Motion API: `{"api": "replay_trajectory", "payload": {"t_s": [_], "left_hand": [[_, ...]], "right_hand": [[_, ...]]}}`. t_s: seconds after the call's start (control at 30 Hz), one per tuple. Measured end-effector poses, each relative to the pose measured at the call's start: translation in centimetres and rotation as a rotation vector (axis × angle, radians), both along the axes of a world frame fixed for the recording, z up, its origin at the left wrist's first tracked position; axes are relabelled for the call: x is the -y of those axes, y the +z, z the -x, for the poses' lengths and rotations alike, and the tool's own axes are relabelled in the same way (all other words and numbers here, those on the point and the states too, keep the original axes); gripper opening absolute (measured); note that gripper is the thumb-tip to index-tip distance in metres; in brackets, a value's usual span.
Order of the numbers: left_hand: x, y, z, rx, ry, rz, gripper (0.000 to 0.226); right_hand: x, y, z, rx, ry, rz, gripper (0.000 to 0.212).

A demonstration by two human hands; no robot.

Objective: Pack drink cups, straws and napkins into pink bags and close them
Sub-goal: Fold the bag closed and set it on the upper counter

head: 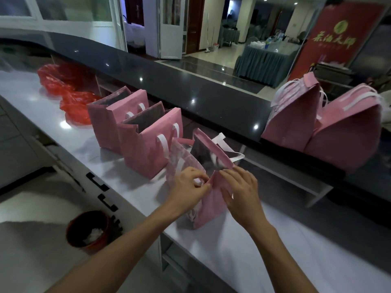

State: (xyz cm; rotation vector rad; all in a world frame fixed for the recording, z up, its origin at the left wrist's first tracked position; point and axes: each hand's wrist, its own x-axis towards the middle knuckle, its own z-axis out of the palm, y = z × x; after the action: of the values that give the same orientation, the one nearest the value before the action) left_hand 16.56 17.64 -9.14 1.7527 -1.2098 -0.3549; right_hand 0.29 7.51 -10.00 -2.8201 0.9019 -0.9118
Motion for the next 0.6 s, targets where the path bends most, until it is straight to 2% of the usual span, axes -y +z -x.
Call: {"api": "replay_trajectory", "payload": {"t_s": [0.07, 0.2, 0.33, 0.47, 0.6], "left_hand": [[-0.1, 0.2, 1.6, 0.001, -0.063, 0.006, 0.013], [0.2, 0.9, 1.5, 0.067, -0.153, 0.103, 0.017], [0.9, 2.1, -3.2, 0.203, -0.001, 0.224, 0.03], [0.8, 1.4, -6.6, 0.198, 0.019, 0.123, 0.044], [-0.6, -0.1, -7.1, 0.348, 0.182, 0.142, 0.046]], "right_hand": [[0.4, -0.4, 0.7, 0.034, -0.06, 0.034, 0.048], [1.9, -0.2, 2.2, 0.104, -0.113, 0.079, 0.022], [4.1, 0.5, 3.9, 0.101, -0.149, 0.07, 0.022], [6.3, 1.7, 3.8, 0.119, -0.116, -0.052, 0.022], [6.6, 3.6, 1.1, 0.108, 0.033, -0.101, 0.019]]}}
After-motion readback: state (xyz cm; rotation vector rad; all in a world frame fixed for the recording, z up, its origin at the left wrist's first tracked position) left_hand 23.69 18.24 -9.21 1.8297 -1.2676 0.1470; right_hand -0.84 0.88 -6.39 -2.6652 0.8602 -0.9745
